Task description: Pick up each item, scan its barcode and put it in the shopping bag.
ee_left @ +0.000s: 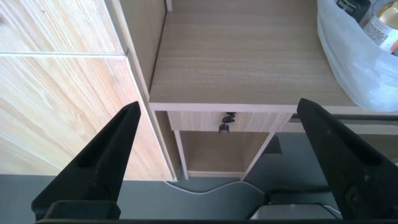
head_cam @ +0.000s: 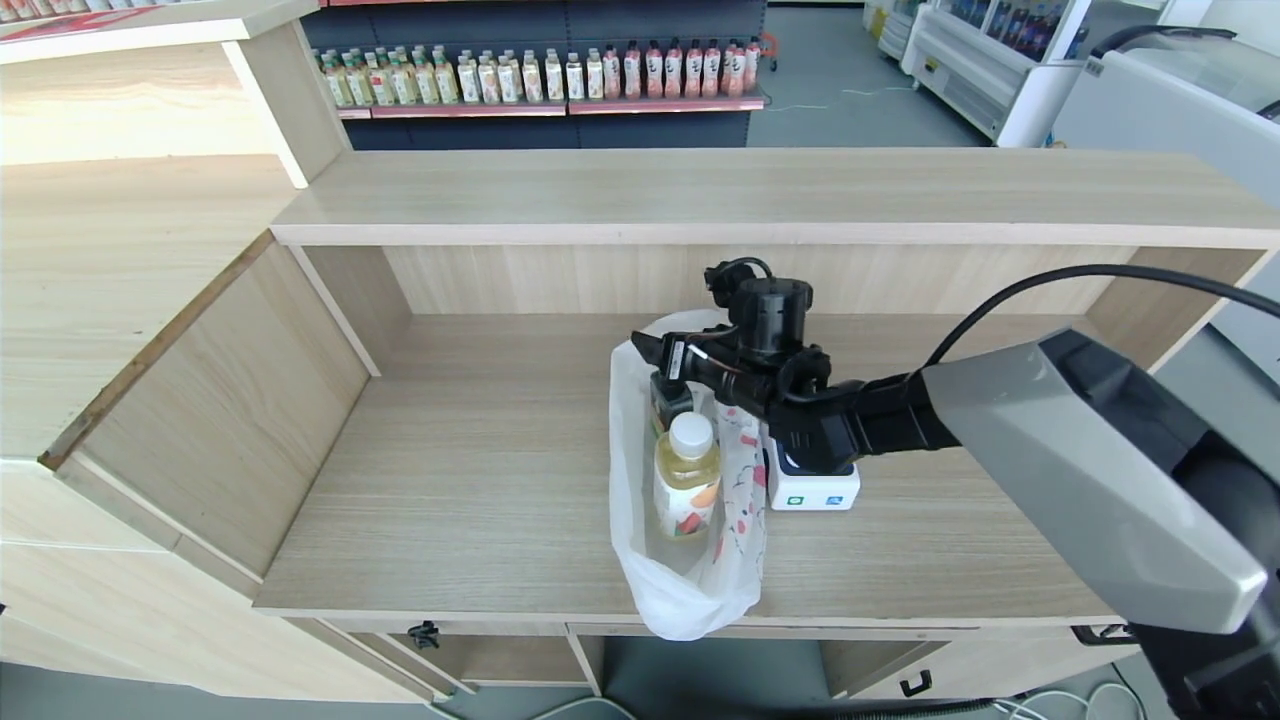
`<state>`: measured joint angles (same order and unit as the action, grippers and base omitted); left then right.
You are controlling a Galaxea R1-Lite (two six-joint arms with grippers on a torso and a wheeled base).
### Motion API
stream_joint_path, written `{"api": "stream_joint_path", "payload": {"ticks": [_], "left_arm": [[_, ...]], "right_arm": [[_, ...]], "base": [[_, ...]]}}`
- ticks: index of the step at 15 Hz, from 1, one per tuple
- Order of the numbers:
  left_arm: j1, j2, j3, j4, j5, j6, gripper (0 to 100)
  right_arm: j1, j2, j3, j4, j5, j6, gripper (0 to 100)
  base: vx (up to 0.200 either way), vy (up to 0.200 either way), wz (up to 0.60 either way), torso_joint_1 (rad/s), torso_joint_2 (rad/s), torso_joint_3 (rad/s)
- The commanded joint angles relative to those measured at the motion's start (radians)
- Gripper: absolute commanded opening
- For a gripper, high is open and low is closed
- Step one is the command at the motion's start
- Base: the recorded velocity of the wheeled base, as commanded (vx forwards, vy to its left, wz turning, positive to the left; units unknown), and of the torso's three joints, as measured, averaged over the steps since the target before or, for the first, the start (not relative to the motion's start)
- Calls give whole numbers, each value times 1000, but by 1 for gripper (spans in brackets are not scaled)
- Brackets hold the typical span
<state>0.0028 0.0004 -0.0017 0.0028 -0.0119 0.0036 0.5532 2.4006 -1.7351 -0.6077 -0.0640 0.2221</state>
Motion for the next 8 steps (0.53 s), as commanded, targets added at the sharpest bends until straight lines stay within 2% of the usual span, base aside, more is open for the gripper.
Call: {"api": "stream_joint_path", "payload": {"ticks": [1, 3, 6, 8], "left_arm": [[0, 0, 0, 0, 0, -1, 100], [0, 0, 0, 0, 0, 1, 100], [0, 0, 0, 0, 0, 3, 100], [0, 0, 0, 0, 0, -1, 100]], "right_arm": [[-6, -104, 2, 22, 1, 22, 100], [-22, -181, 40, 60, -2, 14, 100], [-87, -445, 183, 197, -20, -50, 100], [-141, -647, 324, 281, -109, -127, 100]], "base": [[0, 0, 0, 0, 0, 0], [0, 0, 0, 0, 0, 0], [0, 0, 0, 0, 0, 0], [0, 0, 0, 0, 0, 0]]}}
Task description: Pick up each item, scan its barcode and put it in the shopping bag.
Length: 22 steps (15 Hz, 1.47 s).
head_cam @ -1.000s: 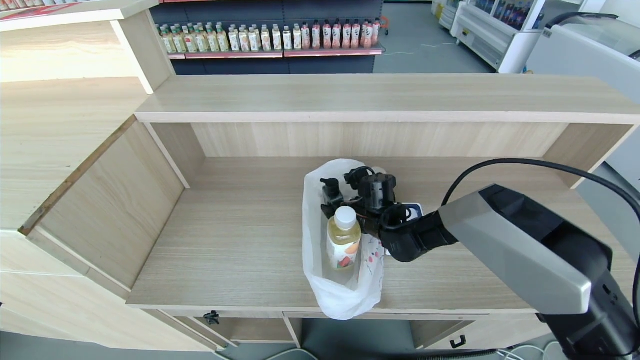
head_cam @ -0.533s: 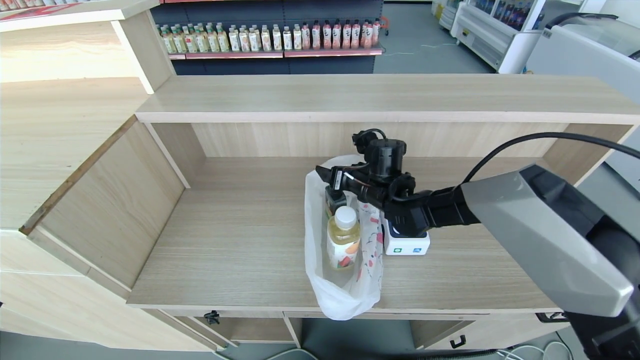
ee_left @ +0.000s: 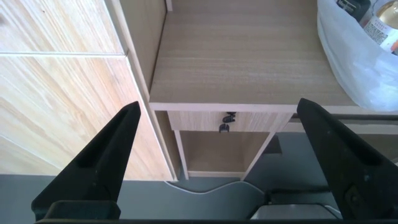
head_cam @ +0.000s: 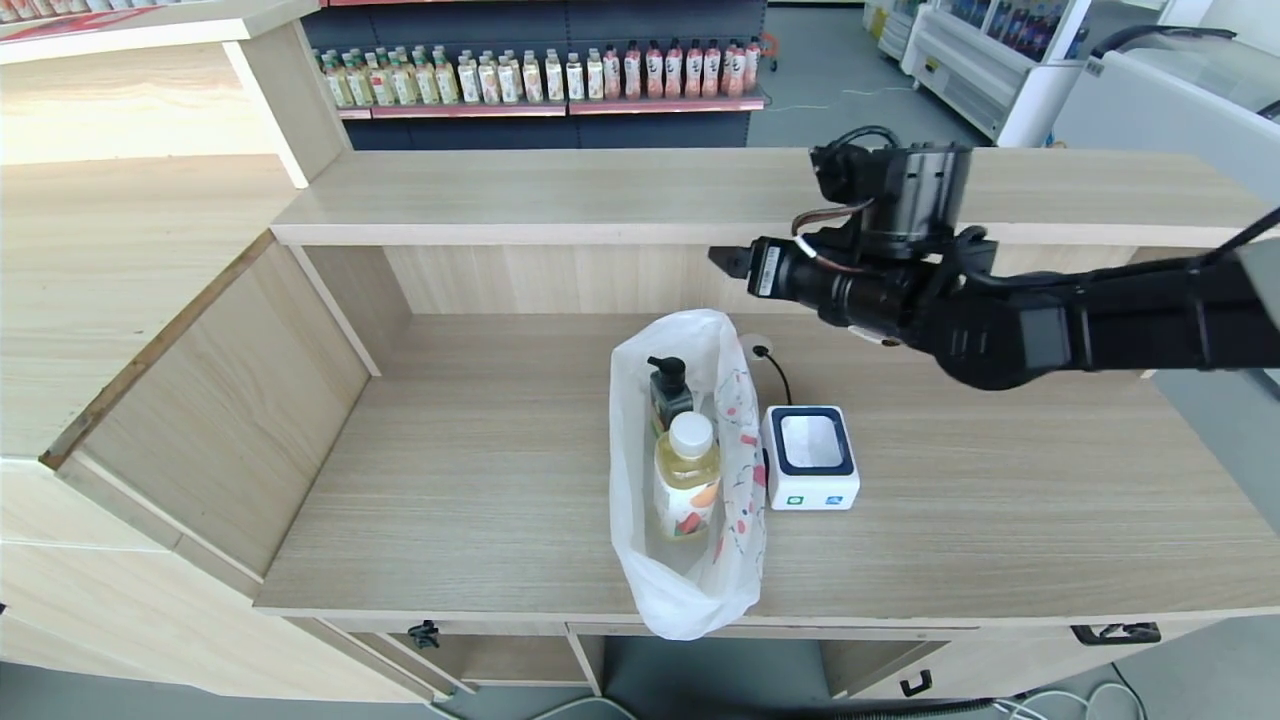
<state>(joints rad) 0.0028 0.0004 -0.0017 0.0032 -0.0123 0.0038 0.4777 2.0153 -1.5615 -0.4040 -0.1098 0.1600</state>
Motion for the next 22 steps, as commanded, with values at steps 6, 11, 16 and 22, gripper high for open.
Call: {"api": "stream_joint_path", "payload": {"ticks": [6, 11, 16, 22], "left_arm": [[0, 0, 0, 0, 0, -2, 100], [0, 0, 0, 0, 0, -2, 100], [0, 0, 0, 0, 0, -2, 100], [0, 0, 0, 0, 0, -2, 100]], "right_arm": [[-301, -1026, 841, 232, -423, -165, 100], [-496, -1491, 1031, 634, -469, -157, 100], [-439, -1543, 1077, 576, -327, -82, 100], [-533, -1755, 1301, 475, -51, -198, 100]], "base": [[0, 0, 0, 0, 0, 0], [0, 0, 0, 0, 0, 0], [0, 0, 0, 0, 0, 0], [0, 0, 0, 0, 0, 0]]}}
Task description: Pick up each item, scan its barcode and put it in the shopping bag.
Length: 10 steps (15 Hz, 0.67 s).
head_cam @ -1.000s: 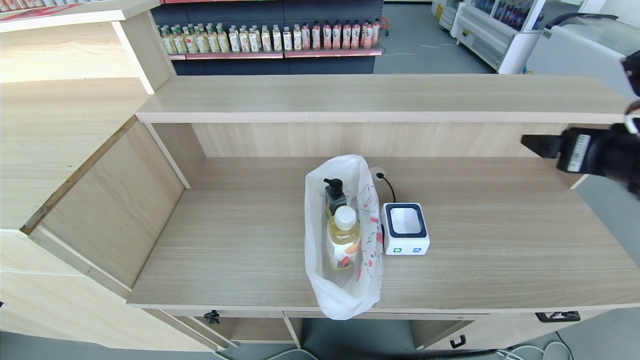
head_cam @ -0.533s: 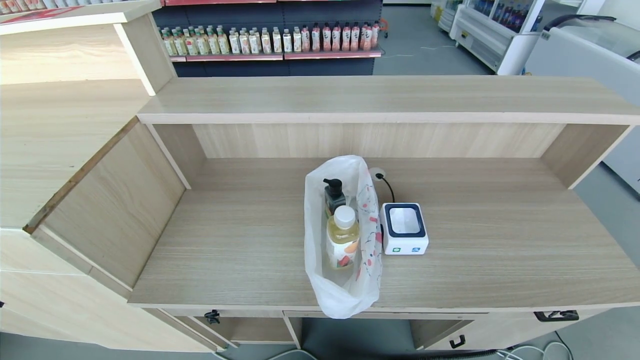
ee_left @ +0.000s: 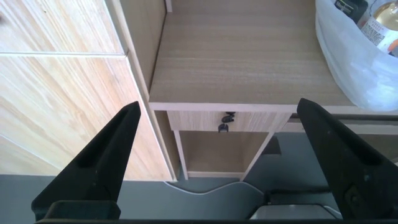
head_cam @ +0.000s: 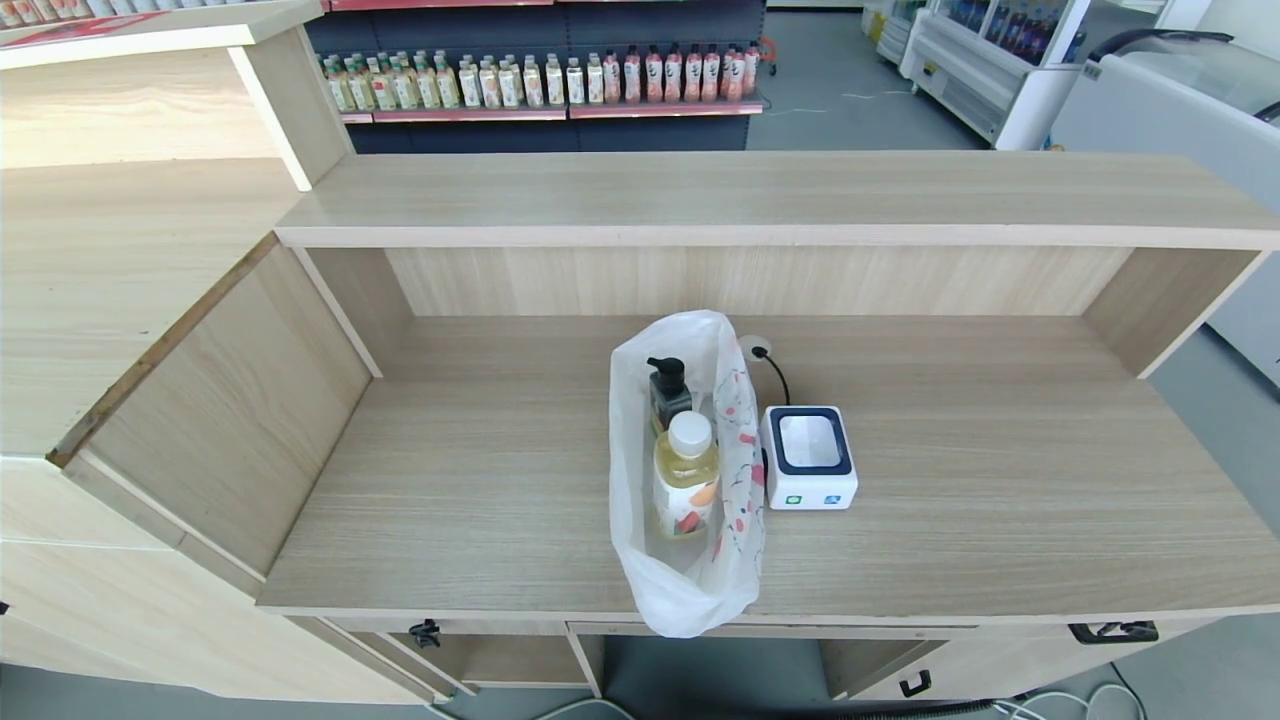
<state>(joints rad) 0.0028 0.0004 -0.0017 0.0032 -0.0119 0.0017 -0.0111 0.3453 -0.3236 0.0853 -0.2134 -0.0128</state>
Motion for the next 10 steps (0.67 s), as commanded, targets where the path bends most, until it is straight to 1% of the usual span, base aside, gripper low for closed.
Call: {"api": "stream_joint_path", "payload": {"ticks": [1, 2, 3, 4, 6, 9, 10], "left_arm": [[0, 0, 0, 0, 0, 0, 100], [0, 0, 0, 0, 0, 0, 100], [0, 0, 0, 0, 0, 0, 100], [0, 0, 0, 0, 0, 0, 100], [0, 0, 0, 0, 0, 0, 100], [0, 0, 0, 0, 0, 0, 100], [0, 0, 0, 0, 0, 0, 100]], "right_arm": [[-58, -155, 123, -29, 108, -56, 100], [-76, -238, 189, -24, 117, -62, 100], [-79, -249, 278, -59, 92, -61, 100], [-79, -247, 317, -136, 66, -42, 100], [-79, -247, 296, -64, 97, -6, 100], [-79, -247, 294, -62, 204, -6, 100], [-79, -247, 294, -61, 218, -4, 100]], "base": [[0, 0, 0, 0, 0, 0], [0, 0, 0, 0, 0, 0], [0, 0, 0, 0, 0, 0], [0, 0, 0, 0, 0, 0], [0, 0, 0, 0, 0, 0], [0, 0, 0, 0, 0, 0], [0, 0, 0, 0, 0, 0]]}}
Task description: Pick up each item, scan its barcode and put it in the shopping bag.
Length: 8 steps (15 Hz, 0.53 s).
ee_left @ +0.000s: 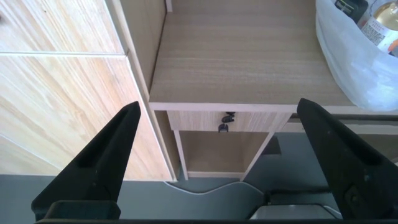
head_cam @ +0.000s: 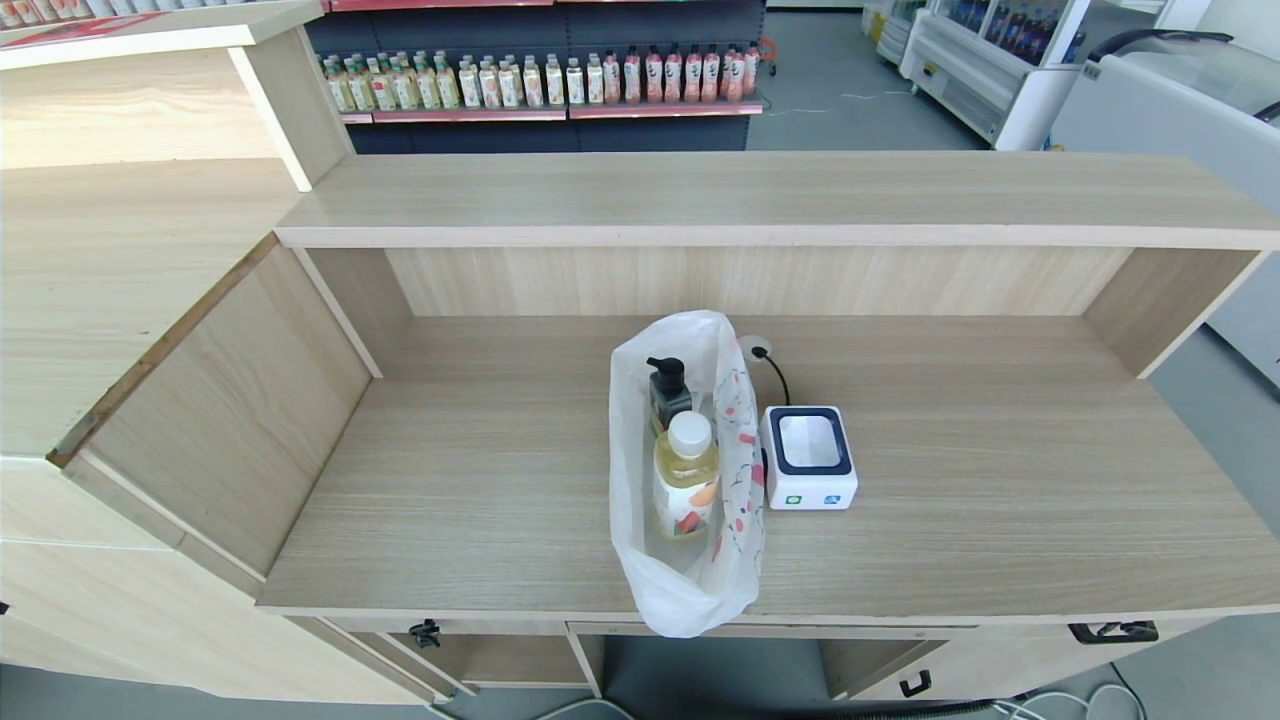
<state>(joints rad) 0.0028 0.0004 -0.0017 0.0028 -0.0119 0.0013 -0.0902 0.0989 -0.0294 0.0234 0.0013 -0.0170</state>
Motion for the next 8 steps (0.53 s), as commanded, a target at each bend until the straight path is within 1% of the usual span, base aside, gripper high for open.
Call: {"api": "stream_joint_path", "payload": {"ticks": [1, 3, 5, 8], "left_arm": [[0, 0, 0, 0, 0, 0, 100], [0, 0, 0, -1, 0, -4, 100], [0, 0, 0, 0, 0, 5, 100], [0, 0, 0, 0, 0, 5, 100]], "right_arm": [[0, -1, 0, 1, 0, -1, 100], [0, -1, 2, 0, -4, -9, 100], [0, -1, 3, -2, -7, -9, 100], [0, -1, 2, -2, -6, -14, 100]], "base": [[0, 0, 0, 0, 0, 0], [0, 0, 0, 0, 0, 0], [0, 0, 0, 0, 0, 0], [0, -200, 0, 4, 1, 2]]}}
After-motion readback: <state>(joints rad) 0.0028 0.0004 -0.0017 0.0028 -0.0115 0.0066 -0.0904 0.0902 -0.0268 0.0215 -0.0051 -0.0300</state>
